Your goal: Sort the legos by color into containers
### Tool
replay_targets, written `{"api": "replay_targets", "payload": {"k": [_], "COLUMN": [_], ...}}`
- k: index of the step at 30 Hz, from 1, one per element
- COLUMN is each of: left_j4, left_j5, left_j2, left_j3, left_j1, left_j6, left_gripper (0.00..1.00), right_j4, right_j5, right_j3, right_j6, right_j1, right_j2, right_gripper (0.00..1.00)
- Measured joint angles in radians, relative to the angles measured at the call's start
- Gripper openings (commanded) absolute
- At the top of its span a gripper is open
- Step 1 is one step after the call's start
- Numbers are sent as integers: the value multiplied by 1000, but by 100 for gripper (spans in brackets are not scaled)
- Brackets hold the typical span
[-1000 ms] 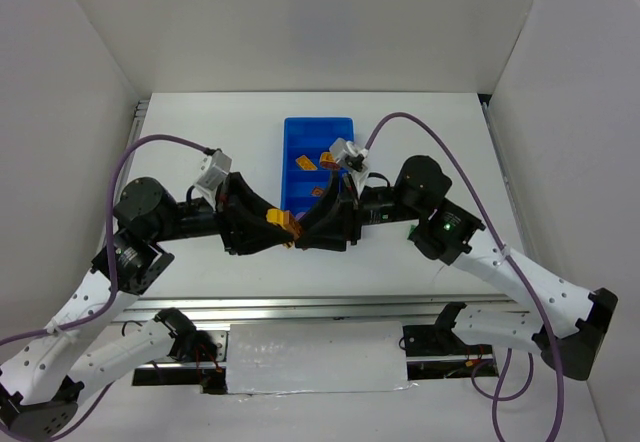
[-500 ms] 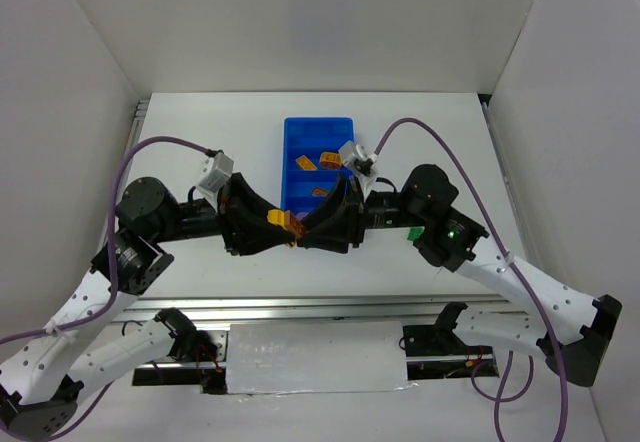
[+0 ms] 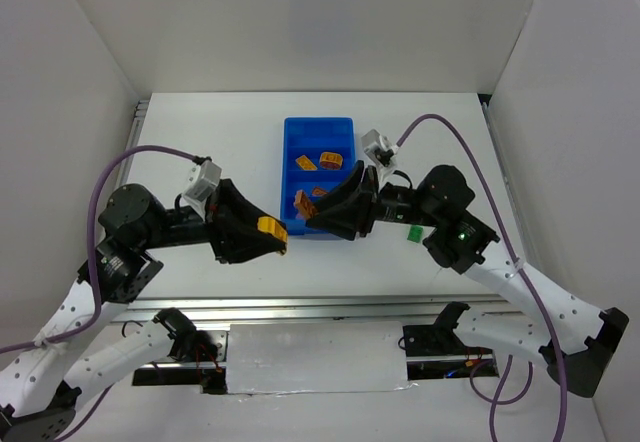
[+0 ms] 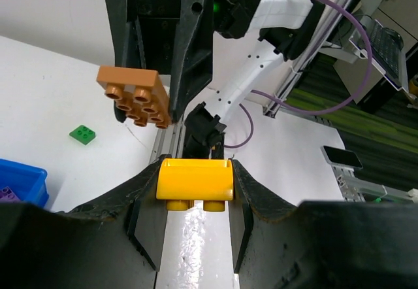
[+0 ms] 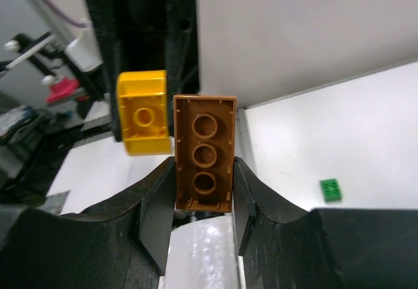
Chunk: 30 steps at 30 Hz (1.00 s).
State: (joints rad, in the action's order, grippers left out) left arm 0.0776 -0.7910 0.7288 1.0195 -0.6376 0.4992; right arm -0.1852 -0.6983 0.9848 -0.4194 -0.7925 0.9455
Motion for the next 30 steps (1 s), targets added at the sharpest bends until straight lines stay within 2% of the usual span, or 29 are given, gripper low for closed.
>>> {"api": "replay_targets", "payload": {"k": [3,6,11,16,20,25,30], "left_j4": [46,111,253,457,580,650,623], "left_j5": [39,142,403,718,904,1049,1093], "left_j2": [2,8,20,82,119,30,-124], "left_j3": [21,55,106,205,258,214,68], "left_j1": [0,0,0,0,1,1,1], "left_j6": [-5,-14,-23,7,3,-4,-27], "left_gripper": [0,0,0,0,0,0,0], "right_j4": [61,151,243,299,352,412,412], "right_j5": [89,220,420,615,739,819,854], "right_j3": [13,60,71,94,110,235,301], "right_j6": [41,102,168,220,267,324,340], "right_j1": [6,16,84,161,169,172,174], "right_j2": [4,40,127,356,539,719,798], "right_gripper": [0,0,0,0,0,0,0]}}
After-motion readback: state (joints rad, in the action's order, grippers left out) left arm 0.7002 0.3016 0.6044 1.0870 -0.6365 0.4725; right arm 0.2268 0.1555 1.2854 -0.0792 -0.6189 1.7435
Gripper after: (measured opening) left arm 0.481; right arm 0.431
